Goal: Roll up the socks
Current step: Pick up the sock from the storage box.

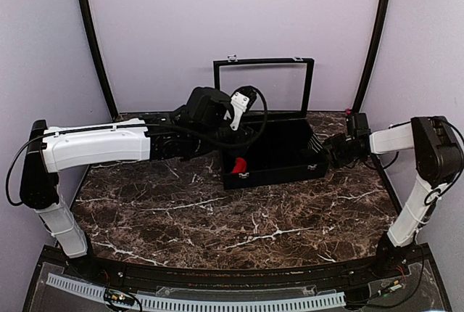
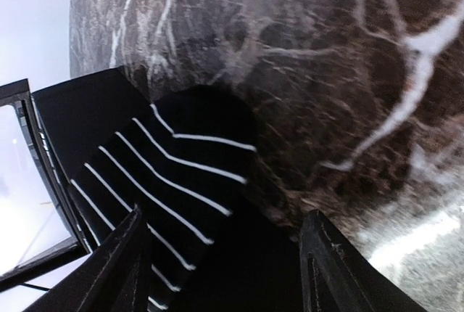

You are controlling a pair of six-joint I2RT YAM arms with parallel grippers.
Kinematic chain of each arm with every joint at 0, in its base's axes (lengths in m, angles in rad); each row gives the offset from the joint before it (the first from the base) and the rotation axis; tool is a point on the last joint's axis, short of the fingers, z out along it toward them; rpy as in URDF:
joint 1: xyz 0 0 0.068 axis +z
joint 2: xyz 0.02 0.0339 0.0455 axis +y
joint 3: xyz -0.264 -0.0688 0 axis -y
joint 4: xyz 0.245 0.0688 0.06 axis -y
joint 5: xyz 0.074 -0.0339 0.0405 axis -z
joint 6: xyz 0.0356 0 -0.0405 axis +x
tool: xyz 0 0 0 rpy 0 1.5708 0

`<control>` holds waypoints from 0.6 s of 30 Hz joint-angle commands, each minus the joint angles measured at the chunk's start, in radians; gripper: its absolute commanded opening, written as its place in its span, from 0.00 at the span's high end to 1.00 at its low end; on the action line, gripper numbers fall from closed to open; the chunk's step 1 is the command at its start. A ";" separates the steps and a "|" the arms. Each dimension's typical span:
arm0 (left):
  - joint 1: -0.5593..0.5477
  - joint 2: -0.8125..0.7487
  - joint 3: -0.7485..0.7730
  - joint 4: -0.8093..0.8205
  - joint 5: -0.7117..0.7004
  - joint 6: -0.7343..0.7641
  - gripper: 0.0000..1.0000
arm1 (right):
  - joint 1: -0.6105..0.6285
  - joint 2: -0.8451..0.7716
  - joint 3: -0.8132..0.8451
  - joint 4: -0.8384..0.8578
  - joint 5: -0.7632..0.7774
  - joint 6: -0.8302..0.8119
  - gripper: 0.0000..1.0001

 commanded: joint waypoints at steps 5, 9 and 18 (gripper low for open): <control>-0.003 -0.006 0.026 0.004 -0.026 0.051 0.49 | -0.010 0.074 0.066 0.098 -0.033 0.047 0.37; -0.003 0.000 0.031 0.006 -0.034 0.065 0.49 | -0.013 0.107 0.077 0.133 -0.045 0.071 0.46; -0.003 0.007 0.031 0.012 -0.055 0.078 0.49 | -0.015 0.101 0.083 0.182 -0.040 0.045 1.00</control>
